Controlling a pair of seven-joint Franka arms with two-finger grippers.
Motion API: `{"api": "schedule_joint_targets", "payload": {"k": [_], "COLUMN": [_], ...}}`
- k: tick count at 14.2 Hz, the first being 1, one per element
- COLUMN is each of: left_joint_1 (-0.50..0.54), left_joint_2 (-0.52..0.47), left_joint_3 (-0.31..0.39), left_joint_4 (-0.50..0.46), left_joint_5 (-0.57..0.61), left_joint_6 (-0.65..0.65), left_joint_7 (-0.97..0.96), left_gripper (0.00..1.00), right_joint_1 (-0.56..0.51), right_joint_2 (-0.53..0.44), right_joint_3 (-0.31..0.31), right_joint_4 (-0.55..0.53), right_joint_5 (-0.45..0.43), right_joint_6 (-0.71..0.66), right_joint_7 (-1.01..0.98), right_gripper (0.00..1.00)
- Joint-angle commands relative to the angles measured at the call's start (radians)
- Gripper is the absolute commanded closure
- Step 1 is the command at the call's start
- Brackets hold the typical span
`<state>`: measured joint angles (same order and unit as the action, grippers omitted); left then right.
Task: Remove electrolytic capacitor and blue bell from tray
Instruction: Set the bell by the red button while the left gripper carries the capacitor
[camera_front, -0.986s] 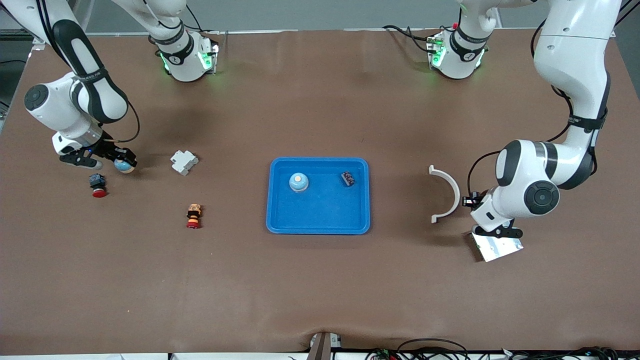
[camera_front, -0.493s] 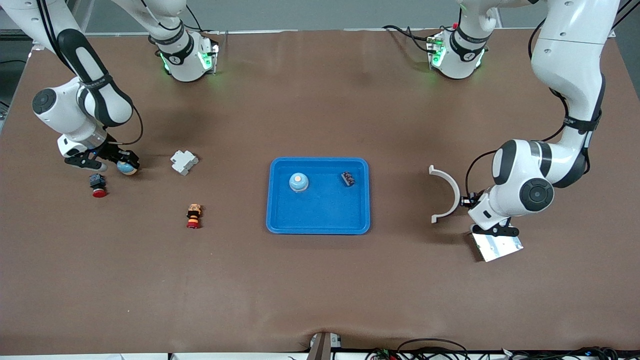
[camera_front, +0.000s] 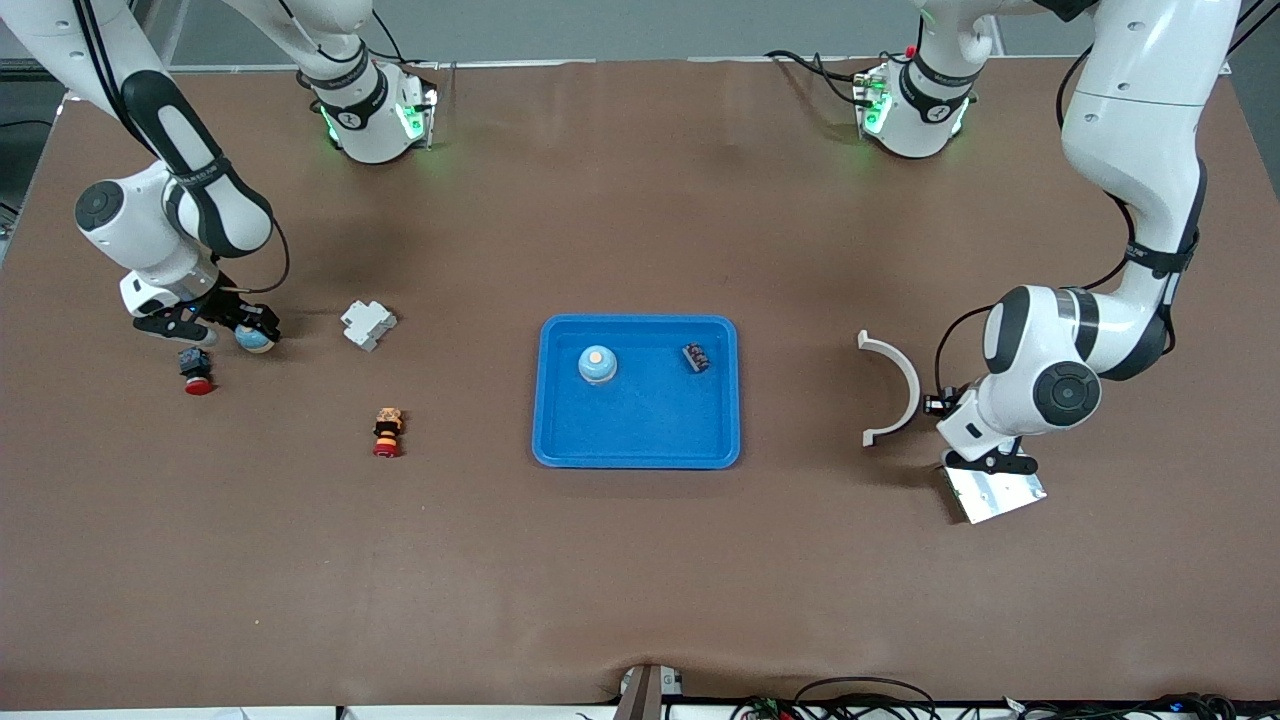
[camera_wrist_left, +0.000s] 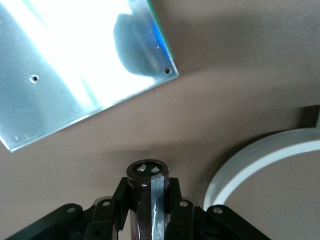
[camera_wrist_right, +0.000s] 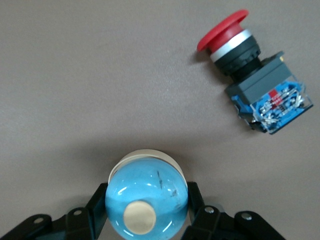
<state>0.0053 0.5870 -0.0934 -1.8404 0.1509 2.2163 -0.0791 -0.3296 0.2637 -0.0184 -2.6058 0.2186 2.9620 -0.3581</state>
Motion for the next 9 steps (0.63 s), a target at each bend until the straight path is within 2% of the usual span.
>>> {"api": "schedule_joint_targets", "payload": {"k": [1, 2, 3, 4, 7, 9], "left_joint_1": [0.005, 0.005, 0.004, 0.004, 0.002, 0.002], "left_joint_2": [0.008, 0.011, 0.011, 0.013, 0.019, 0.022], "left_joint_3": [-0.003, -0.006, -0.006, -0.006, -0.006, -0.006], "left_joint_4": [-0.01, -0.011, -0.013, -0.013, -0.013, -0.013], "left_joint_5": [0.022, 0.022, 0.022, 0.024, 0.022, 0.022], "left_joint_6": [0.031, 0.032, 0.032, 0.032, 0.039, 0.043], "left_joint_7": [0.001, -0.008, -0.013, -0.015, -0.015, -0.015], "left_gripper": [1.0, 1.0, 1.0, 1.0, 1.0, 1.0], "right_joint_1": [-0.013, -0.013, -0.014, -0.016, -0.013, -0.009], "right_joint_2": [0.043, 0.043, 0.043, 0.04, 0.019, -0.03], "right_joint_3": [0.006, 0.006, 0.006, 0.006, 0.006, 0.006], "right_joint_4": [0.01, 0.013, 0.018, 0.018, 0.035, 0.036], "right_joint_5": [0.024, 0.024, 0.024, 0.024, 0.024, 0.024], "right_joint_6": [0.032, 0.031, 0.029, 0.028, 0.011, -0.055], "right_joint_7": [-0.025, -0.025, -0.024, -0.024, -0.05, -0.048], "right_gripper": [1.0, 0.73, 0.07, 0.0, 0.0, 0.0]}}
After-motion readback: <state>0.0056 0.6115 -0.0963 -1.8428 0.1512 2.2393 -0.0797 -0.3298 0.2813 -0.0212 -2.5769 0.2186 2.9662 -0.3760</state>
